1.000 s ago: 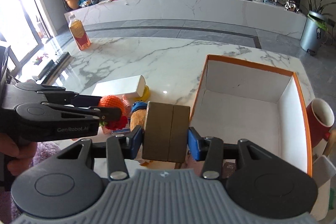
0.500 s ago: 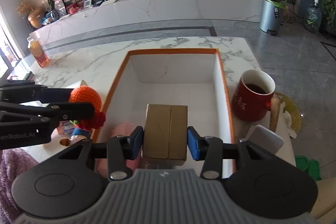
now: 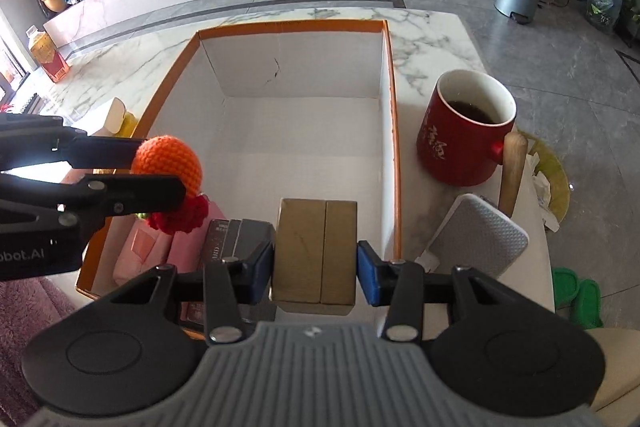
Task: Organize objects
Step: 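Carry the brown box into the orange box and release it while the left tool carries the knitted fruit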
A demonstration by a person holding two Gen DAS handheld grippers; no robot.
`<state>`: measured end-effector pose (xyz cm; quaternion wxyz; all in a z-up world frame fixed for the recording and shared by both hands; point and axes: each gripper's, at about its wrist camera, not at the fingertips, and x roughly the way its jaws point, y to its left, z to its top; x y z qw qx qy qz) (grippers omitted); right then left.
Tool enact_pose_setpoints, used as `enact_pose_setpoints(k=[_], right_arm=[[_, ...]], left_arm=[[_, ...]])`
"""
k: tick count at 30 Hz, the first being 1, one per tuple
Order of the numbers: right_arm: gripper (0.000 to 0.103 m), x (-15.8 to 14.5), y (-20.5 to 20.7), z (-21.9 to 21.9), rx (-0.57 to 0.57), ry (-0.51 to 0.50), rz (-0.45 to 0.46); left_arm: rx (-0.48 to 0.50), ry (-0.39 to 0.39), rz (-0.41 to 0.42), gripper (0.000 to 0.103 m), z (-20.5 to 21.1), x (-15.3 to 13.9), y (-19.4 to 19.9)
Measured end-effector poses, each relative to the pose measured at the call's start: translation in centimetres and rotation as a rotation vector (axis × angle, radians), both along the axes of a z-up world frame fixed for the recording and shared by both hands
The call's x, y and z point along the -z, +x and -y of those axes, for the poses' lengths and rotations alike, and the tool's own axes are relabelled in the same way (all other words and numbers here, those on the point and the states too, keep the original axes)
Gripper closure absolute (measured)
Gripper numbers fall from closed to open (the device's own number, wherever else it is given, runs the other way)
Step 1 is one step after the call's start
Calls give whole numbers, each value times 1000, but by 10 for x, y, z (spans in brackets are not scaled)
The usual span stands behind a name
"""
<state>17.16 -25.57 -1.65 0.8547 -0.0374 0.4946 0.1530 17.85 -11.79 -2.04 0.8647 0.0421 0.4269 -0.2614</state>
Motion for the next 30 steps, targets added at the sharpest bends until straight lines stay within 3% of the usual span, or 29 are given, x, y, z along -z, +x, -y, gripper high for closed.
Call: enact_pose_setpoints(k=[7,23,30], right_arm=[[56,20,0,-11,-10,-6,-111],[56,22,5,-19,-54,-40,-208],[55,21,4,-20,-77,-55,-206]], left_arm=[[5,-9,-19,57,-1,6,2],[13,-7,-31,57,2,9,5],[19,-4,-37,57,4,11,5]])
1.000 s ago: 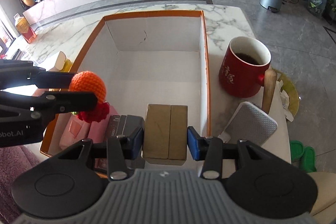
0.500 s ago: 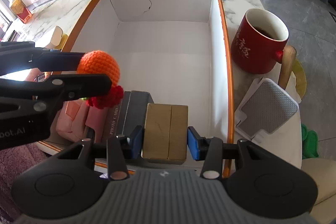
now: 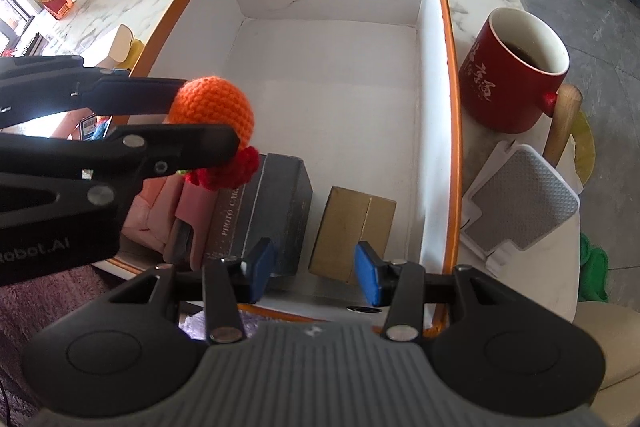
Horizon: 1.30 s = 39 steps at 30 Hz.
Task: Organize objects
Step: 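Carry the brown box into the orange box and release it while the left tool carries the knitted fruit, then lower the knitted fruit into the orange box and open the left tool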
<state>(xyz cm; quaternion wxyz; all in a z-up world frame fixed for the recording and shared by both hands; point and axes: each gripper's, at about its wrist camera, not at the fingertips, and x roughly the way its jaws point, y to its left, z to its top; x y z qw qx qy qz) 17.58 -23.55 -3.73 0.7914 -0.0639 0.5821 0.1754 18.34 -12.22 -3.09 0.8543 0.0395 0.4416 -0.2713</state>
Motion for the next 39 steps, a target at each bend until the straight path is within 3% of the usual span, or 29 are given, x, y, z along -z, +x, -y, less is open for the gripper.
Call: enact_pose_setpoints(k=[5,7,8,11,17,20,23,31,35,39], right_arm=[[56,-12,0,4,-52,-2,33],[61,-19,2,5,-85,5,64],[66,-22,2,6,-123,5,89],[69,-27,6,2,-281,-41,148],[76,-9,30,-2,-473,-143,84],[81,-4,32,-11,-582,-184,99],[81,-1,32,-20,-712,-288,124],[82,18,29,-34,-1136,-491,-16],[80,28,32,-40,-1260,-508,-92],[78,38,32,-38,-1390,-494,-85]], left_arm=[[-11,-3,1,57,-1,0,2],[-16,-3,3,57,-2,-1,3],[-16,-2,4,57,-2,-1,4],[-11,3,3,57,0,0,6],[-1,-10,-6,57,4,3,8],[-5,-8,-10,57,4,4,10],[-11,-3,-15,57,2,6,13],[-8,-17,-32,57,3,10,18],[-11,-23,-42,57,2,13,22],[-14,-34,-57,57,0,17,26]])
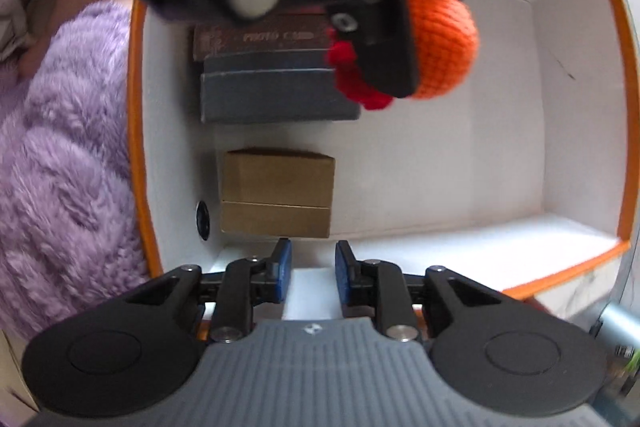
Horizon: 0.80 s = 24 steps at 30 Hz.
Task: Organize objects
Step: 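Lower the knitted fruit into the orange box and open the left tool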
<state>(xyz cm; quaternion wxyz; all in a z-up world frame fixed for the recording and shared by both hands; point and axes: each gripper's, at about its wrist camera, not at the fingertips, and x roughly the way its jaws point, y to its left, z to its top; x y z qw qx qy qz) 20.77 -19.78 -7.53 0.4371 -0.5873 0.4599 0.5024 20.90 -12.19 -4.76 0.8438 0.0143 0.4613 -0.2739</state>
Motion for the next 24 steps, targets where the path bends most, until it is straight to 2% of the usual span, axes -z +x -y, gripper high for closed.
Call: enact_pose_setpoints(k=[7,12,18,20,24], right_arm=[[76,0,-3,11,-178,131,-56],[76,0,-1,9,-215,141,-87],[76,-7,5,10,-148,145,-77],[71,-19,8,14,-102,162,-63],[69,-49,12,31,19,212,-1]], left_arm=[[-14,-15,-32,57,-3,6,5],[-18,-21,-42,57,-3,6,7],[-12,-41,-40,57,-2,1,4],[0,-65,-49,57,1,-2,1],[60,-92,-69,57,17,-3,-7]])
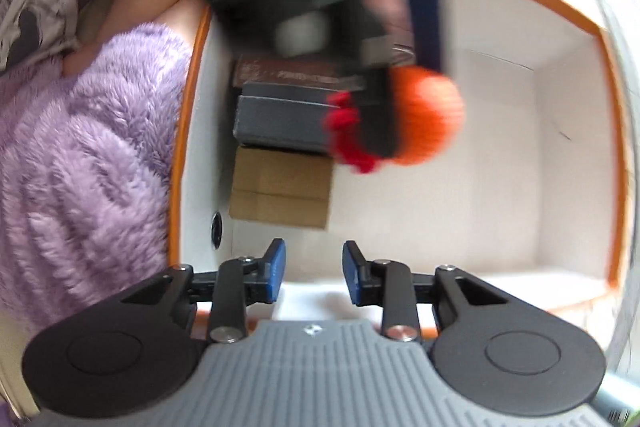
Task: Organize objects
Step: 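Lower the knitted fruit into the orange box and open the left tool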
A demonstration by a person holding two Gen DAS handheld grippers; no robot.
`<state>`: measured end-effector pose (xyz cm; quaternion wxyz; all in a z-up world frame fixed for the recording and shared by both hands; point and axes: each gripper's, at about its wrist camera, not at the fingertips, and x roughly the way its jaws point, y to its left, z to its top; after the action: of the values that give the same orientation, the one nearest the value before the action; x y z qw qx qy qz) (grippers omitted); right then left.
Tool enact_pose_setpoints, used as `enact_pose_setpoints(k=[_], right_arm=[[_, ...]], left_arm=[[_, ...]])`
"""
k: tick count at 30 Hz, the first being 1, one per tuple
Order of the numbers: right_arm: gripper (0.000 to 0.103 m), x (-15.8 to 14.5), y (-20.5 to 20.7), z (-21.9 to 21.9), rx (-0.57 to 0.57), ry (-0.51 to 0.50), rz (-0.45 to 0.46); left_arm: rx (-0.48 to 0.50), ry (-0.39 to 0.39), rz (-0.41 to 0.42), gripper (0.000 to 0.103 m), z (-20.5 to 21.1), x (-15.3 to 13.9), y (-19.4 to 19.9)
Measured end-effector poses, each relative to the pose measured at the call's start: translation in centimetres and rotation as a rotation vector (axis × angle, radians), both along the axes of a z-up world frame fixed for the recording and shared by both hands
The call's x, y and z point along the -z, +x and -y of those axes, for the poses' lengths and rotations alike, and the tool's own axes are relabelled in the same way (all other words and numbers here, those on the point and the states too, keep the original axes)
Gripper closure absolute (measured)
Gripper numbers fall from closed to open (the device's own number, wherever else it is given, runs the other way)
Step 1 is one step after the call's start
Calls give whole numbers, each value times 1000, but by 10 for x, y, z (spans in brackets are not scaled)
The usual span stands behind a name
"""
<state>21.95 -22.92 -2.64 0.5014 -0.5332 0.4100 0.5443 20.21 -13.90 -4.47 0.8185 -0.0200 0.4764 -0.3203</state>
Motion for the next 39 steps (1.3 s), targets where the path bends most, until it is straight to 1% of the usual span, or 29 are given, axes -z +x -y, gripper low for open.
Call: enact_pose_setpoints(k=[1,4,5,7,8,11,13,14,18,19,20,21,23,25,26,27,28,29,30,32,33,35,36,37,38,39], right_arm=[[67,-7,1,5,54,14,17],[63,-28,-2,17,244,139,123],[63,-32,-8,20,277,162,164],[64,-33,-24,24,305,141,313],[64,-35,-31,27,318,165,357],[66,-39,-47,31,388,207,423],[66,-38,-44,31,453,242,421],[66,-38,-57,41,493,258,413],[66,-31,-37,49,662,294,350],[66,-26,-44,67,694,312,329],[66,-19,-38,79,718,333,308],[66,-18,-42,78,740,348,295],[66,-22,-50,76,774,366,280],[66,-22,-45,75,785,382,271],[66,-22,-46,75,789,387,268],[66,-23,-46,74,792,391,265],[69,-22,-39,68,795,395,263],[76,-23,-40,67,796,401,257],[80,-23,-40,66,795,408,249],[80,-24,-41,65,796,410,251],[80,-24,-41,63,799,408,254],[81,-23,-42,61,808,405,256],[81,-22,-42,60,813,402,261],[81,-23,-43,60,818,400,263],[81,-23,-42,59,824,399,261],[81,-22,-41,60,829,396,259]], left_arm=[[15,0,-1,57,5,1,-2],[48,7,-3,57,18,5,-5],[59,10,-6,57,21,6,-6],[81,18,-11,57,28,10,-9],[90,24,-12,57,31,11,-10],[100,27,-30,57,40,18,-11],[99,19,-52,57,45,21,-10],[97,15,-66,57,47,23,-9],[84,20,-117,56,55,31,-6],[80,21,-128,56,55,32,-6],[73,21,-135,56,55,33,-5],[69,16,-136,56,55,33,-5],[69,10,-140,50,54,31,-5],[56,13,-135,50,52,30,-5],[52,18,-135,51,51,29,-5],[49,22,-136,55,50,29,-4],[48,26,-141,68,50,30,-4],[50,34,-148,73,51,32,-3],[51,36,-149,74,50,33,-3],[60,21,-164,79,51,36,-3],[60,26,-156,79,52,36,-4],[67,39,-153,83,55,37,-3],[69,47,-157,86,56,39,-3],[70,61,-169,93,57,41,-1],[71,79,-183,95,58,46,-1],[74,80,-185,98,59,50,-1]])
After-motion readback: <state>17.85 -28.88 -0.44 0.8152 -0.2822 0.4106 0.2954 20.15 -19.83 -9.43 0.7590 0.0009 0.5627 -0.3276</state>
